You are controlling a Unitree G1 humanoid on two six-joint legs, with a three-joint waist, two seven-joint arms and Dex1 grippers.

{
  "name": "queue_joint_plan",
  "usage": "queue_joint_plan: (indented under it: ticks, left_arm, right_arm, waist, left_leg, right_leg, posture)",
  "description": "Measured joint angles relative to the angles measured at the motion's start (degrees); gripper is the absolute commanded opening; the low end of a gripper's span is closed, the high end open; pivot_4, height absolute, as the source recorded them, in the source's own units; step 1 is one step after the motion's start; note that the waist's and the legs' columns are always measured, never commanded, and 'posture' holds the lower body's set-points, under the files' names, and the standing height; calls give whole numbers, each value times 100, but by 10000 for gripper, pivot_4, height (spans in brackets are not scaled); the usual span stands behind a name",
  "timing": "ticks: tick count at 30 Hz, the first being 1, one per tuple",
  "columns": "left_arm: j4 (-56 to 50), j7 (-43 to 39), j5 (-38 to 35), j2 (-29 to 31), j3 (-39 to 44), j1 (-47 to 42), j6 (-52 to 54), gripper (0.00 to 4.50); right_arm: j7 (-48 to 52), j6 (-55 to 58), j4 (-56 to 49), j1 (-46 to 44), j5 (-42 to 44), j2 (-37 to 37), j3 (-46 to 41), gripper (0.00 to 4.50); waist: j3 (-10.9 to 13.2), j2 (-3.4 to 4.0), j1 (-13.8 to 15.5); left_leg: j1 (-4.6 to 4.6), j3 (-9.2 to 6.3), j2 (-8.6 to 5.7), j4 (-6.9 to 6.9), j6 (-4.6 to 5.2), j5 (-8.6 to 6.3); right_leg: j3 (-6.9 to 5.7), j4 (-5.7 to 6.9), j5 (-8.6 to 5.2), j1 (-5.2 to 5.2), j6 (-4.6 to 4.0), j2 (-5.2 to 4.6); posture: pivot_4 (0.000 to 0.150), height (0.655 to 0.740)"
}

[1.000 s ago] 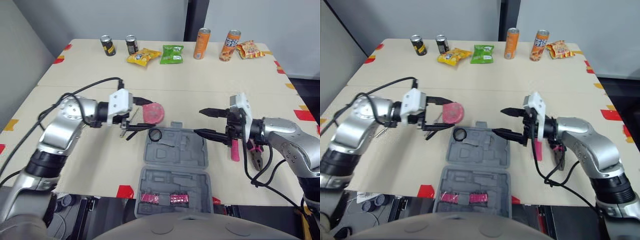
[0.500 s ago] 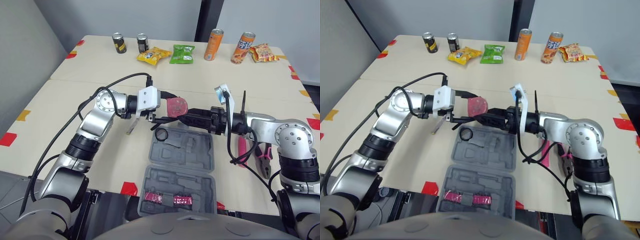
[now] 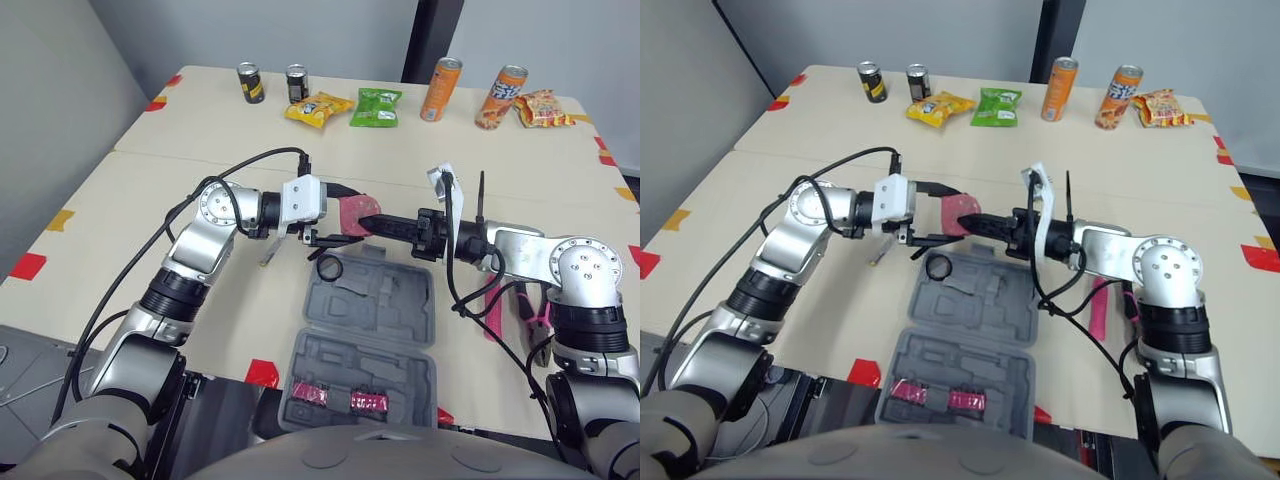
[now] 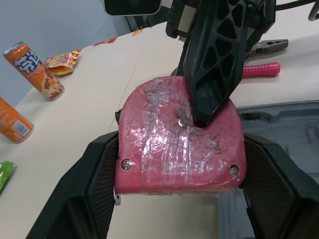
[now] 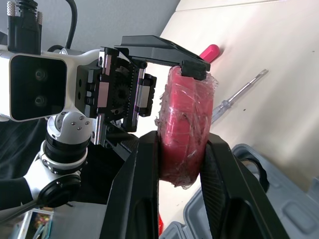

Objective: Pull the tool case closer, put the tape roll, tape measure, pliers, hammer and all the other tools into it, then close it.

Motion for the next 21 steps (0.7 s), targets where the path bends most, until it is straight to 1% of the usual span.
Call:
queue_joint_plan:
  ticks: [1, 3, 4, 5, 9, 11, 14, 16, 18, 21]
  left_arm:
    - [-1, 1, -5, -5, 4, 1, 2, 30193]
    - [-1, 9, -38, -39, 15, 8, 39, 40579]
    - [-1, -9, -117, -65, 15, 17, 101, 43756]
    - [-2, -18, -154, -71, 15, 25, 147, 44456]
    - [-83, -89, -487, -53, 80, 125, 398, 44456]
    - [-343, -193, -813, 101, 248, 314, 647, 44456]
    - [-666, -349, -1287, 525, 653, 641, 1018, 44456]
    - [-871, -440, -1491, 690, 800, 818, 1137, 44456]
    - [-1289, -657, -1862, 1072, 1030, 1287, 1317, 44456]
    - [-1518, -874, -2166, 1451, 1326, 1675, 1506, 44456]
  right_arm:
    - [-7, -13, 2, 0, 27, -20, 7, 6356]
    - [-8, -21, 5, 1, 51, -61, 8, 6354]
    - [3, -21, -3, 1, 58, -130, 8, 6354]
    - [7, -22, -6, 2, 65, -178, 5, 6354]
    - [39, -55, -11, 54, 91, -322, -11, 6354]
    - [119, -68, -21, 270, 122, -537, -86, 6354]
    - [269, -75, -24, 612, 187, -917, -329, 6354]
    - [338, -78, -51, 762, 222, -1044, -441, 6354]
    - [532, -82, -61, 1195, 263, -1353, -634, 6354]
    - [821, -64, -1, 1602, 166, -1656, -832, 6354]
  waist:
    - [0, 0, 1]
    - [1, -1, 9]
    - [1, -2, 14]
    - [1, -2, 20]
    - [1, -2, 57]
    - [1, -2, 96]
    - [1, -2, 147]
    - [1, -2, 155]
    - [0, -1, 157]
    - [1, -2, 144]
  left_leg:
    - [0, 0, 0, 1, 0, 0]
    - [-14, 3, 0, 2, 0, 0]
    - [-21, 7, 0, 1, -2, -1]
    - [-23, 7, 1, 1, -7, -4]
    - [-23, 6, 3, 1, -14, -9]
    - [-21, 4, 4, 1, -15, -10]
    - [-22, 3, 17, 0, -18, -12]
    - [-21, 3, 25, 0, -29, -18]
    - [-17, 2, 31, -1, -34, -22]
    - [-17, 2, 36, -6, -36, -22]
  right_leg:
    - [1, 6, 0, -3, 0, 0]
    - [13, -2, 0, -2, 0, 4]
    - [24, -15, 0, 2, 1, 8]
    - [30, -19, 0, 4, 1, 13]
    - [37, -19, 0, 6, 2, 19]
    - [37, -18, 1, 6, 3, 20]
    - [36, -22, 0, 4, 4, 29]
    - [33, -22, 0, 4, 4, 33]
    - [24, -20, 0, 1, 4, 33]
    - [18, -19, -1, -12, 5, 35]
  posture:
    - [1500, 7400]
    - [1500, 7400]
    - [1500, 7400]
    - [1500, 7400]
    - [1500, 7400]
    - [1500, 7400]
    - [1500, 7400]
    - [1500, 7400]
    - [1500, 7400]
    - [1500, 7400]
